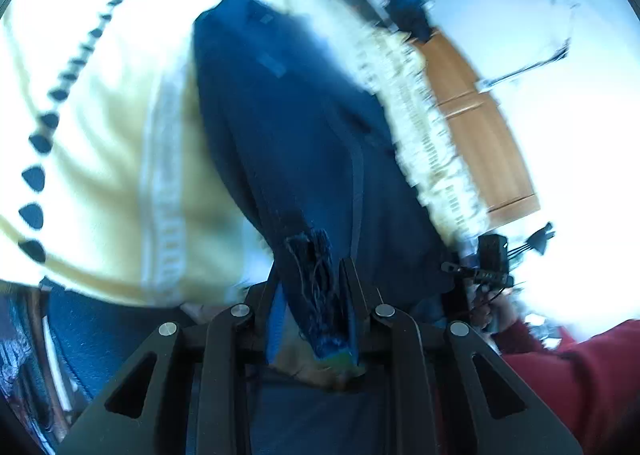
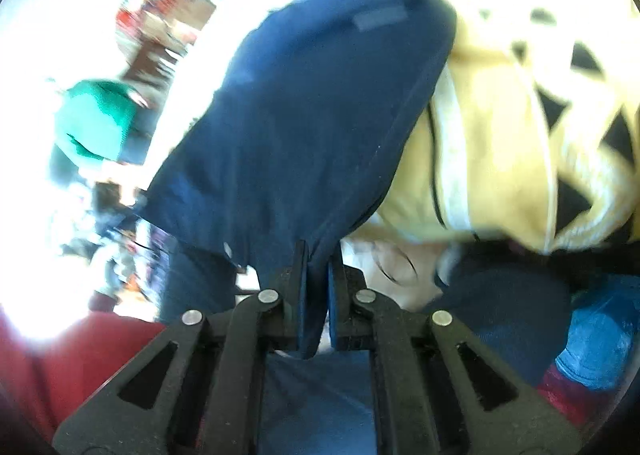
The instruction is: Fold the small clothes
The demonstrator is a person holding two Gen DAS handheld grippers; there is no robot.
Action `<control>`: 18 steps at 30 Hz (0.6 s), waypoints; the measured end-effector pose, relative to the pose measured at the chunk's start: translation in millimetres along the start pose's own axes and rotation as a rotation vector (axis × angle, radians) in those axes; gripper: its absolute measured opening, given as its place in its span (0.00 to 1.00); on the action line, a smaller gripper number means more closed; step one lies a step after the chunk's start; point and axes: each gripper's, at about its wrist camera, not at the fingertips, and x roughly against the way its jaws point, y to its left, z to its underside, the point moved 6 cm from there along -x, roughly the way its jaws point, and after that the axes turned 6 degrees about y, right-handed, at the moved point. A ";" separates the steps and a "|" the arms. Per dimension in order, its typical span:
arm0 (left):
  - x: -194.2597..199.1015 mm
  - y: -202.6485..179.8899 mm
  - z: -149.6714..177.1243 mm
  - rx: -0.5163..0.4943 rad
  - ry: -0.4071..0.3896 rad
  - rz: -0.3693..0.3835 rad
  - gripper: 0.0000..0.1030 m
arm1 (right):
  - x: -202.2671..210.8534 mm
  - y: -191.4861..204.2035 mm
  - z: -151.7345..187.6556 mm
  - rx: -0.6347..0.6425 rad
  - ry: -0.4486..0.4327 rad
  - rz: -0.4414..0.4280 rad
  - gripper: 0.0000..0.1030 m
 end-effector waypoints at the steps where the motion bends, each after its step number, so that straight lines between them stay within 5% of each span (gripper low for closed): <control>1: 3.9 -5.0 -4.7 -0.001 -0.016 0.022 0.23 | 7.9 8.7 -5.0 0.007 -0.028 -0.019 0.07; 9: 13.0 -75.6 -94.3 -0.080 -0.152 0.196 0.23 | 62.8 55.9 -93.0 0.075 -0.249 -0.126 0.07; 13: 20.6 -103.0 -176.9 -0.145 -0.231 0.165 0.23 | 74.5 50.3 -158.0 0.061 -0.324 -0.141 0.07; 18: 6.0 -99.2 -291.6 -0.169 -0.270 0.111 0.23 | 57.8 -1.3 -264.0 -0.018 -0.337 -0.105 0.08</control>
